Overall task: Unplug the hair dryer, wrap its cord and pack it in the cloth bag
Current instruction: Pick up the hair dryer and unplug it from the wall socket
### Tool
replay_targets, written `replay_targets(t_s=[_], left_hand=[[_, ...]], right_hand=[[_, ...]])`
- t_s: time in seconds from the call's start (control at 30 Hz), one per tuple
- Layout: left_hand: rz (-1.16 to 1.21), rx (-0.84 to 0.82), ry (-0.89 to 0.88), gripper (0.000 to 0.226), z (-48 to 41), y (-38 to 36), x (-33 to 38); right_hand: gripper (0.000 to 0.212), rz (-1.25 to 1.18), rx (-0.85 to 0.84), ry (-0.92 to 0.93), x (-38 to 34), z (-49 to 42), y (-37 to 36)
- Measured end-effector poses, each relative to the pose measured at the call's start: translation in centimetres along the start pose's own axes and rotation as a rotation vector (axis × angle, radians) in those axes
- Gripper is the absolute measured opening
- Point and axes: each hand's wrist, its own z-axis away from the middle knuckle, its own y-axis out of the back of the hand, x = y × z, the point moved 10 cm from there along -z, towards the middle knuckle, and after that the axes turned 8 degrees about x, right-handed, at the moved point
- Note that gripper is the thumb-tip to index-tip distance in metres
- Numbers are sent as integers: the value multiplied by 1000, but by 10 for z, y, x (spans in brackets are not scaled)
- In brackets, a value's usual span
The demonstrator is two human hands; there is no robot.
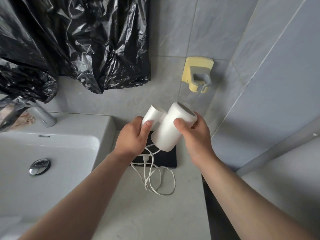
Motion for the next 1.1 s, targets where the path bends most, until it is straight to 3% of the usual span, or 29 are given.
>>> replay_targets(t_s=[0.03,0.17,0.3,0.43,0.57,0.77,1.03,1.1], left_hand=[[1,5,2,65,2,-1,3],[-8,9,35,68,6,-5,9],[-42,-10,25,67,8,-4,14],[-149,-48,-61,68,6,7,17],[-323,-156,-235,59,6,13,19],[-201,-79,-93,68,5,16,21],[-89,-122,-19,69,12,17,24],[-133,-188,-80,65,14,19,29]], right_hand=[[47,-45,5,-10,-3,1,-2],[76,-159,67,-51,-5,4,-6],[53,-115,127,-7,-13,9,3],[43,-9,48,48,-27,10,2],[60,212,-83,134,-39,7,1],[77,10,-95,25,-36,2,0],[73,135,-167,106,-50,9,-3],[70,219,-223,141,-61,10,-3]])
